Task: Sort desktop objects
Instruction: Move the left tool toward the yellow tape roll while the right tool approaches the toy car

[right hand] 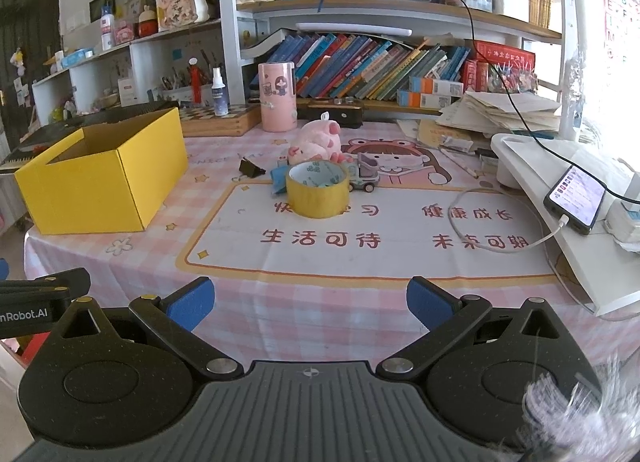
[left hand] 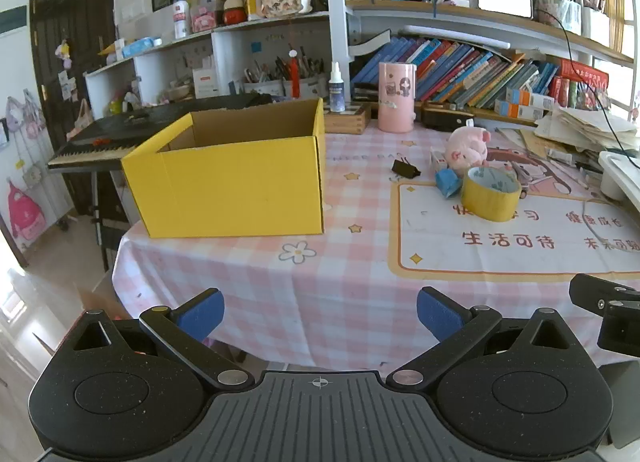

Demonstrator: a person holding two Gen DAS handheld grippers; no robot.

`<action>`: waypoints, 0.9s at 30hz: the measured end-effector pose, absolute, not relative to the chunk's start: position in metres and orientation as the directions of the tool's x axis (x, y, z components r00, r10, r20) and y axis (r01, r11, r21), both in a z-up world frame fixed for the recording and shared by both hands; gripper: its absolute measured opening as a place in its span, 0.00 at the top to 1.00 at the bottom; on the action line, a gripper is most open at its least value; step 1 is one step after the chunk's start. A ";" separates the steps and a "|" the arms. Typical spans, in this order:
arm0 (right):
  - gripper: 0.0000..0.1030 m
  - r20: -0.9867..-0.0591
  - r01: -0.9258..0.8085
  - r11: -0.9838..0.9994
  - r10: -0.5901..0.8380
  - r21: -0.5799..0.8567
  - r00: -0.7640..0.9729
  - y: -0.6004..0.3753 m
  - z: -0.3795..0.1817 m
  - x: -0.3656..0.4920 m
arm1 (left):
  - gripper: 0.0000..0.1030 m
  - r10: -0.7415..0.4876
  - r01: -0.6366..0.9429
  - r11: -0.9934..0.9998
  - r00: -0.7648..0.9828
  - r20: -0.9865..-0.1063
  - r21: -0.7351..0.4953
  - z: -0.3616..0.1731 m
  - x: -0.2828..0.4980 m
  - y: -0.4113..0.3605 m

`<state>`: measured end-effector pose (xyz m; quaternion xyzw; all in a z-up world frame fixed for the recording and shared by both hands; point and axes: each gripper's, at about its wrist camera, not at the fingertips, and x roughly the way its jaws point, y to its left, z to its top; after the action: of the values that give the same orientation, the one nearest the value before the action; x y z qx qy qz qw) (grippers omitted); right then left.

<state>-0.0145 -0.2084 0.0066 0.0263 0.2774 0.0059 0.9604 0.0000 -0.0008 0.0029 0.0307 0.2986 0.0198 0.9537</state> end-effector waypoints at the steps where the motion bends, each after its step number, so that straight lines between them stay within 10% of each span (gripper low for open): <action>1: 0.00 -0.534 0.003 0.999 0.026 0.053 0.845 -0.208 0.006 -0.014 | 0.00 0.056 -0.020 0.997 0.821 -0.569 0.070 0.003 0.000 -0.001; 27: 0.00 -0.544 0.005 0.998 0.025 0.055 0.838 -0.207 0.005 -0.007 | 0.00 0.048 -0.011 0.998 0.814 -0.579 0.067 0.001 0.007 0.000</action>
<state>-0.0072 -0.2071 0.0050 0.0269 0.2841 0.0052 0.9584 0.0070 0.0004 0.0011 0.0300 0.3048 0.0155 0.9518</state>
